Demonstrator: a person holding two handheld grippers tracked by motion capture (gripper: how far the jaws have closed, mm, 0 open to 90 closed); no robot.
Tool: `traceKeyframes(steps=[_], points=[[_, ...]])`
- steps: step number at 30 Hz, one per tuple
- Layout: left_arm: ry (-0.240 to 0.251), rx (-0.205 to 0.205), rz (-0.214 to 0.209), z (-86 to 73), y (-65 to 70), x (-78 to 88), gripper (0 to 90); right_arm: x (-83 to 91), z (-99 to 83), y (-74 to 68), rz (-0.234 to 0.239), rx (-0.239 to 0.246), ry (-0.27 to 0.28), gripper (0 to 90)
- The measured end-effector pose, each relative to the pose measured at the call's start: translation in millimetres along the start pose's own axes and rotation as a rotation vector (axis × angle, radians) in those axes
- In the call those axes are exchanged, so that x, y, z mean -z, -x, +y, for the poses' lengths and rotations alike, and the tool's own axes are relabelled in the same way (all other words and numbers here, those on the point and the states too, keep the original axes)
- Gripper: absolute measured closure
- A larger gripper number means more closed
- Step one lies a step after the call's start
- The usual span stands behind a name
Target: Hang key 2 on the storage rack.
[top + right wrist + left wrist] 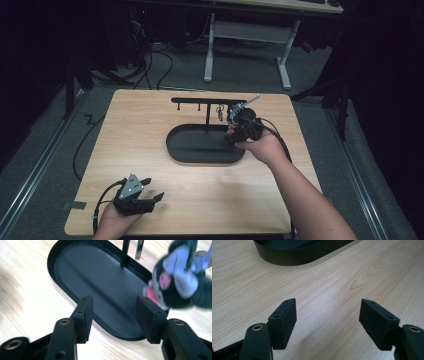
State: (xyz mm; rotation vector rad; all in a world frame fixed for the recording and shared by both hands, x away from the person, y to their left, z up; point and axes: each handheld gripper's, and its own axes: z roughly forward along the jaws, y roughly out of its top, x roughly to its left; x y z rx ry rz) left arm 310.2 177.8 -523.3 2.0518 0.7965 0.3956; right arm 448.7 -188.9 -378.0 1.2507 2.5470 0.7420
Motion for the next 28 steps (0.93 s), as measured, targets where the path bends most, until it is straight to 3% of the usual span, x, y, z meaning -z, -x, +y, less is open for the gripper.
traceKeyframes(steps=[9, 12, 14, 18, 22, 25, 28], points=[[0.004, 0.011, -0.01, 0.6, 1.3, -0.5, 30.8, -7.5, -59.8, -4.6, -0.009, -0.047, 0.152, 39.2], [0.004, 0.017, -0.017, 0.2, 0.9, -0.4, 30.8, -11.2, -82.0, -8.2, -0.038, -0.023, 0.185, 38.0], [0.012, 0.025, -0.022, 0.2, 0.9, -0.6, 30.8, -13.8, -96.3, -9.9, -0.036, -0.032, 0.207, 36.3], [0.014, 0.024, -0.034, 2.6, 2.3, -3.1, 30.8, -19.4, -133.3, -11.2, -0.081, -0.02, 0.289, 32.0], [0.012, 0.015, -0.041, 6.7, 3.9, -8.9, 30.8, -26.4, -180.1, -12.5, -0.103, -0.106, 0.37, 27.1], [0.013, 0.008, -0.048, 9.0, 6.4, -12.5, 30.8, -26.3, -205.3, -16.7, -0.15, -0.124, 0.413, 22.7], [0.016, 0.001, -0.053, 11.0, 9.3, -13.5, 30.7, -21.0, -221.4, -18.3, -0.167, -0.146, 0.44, 21.2]])
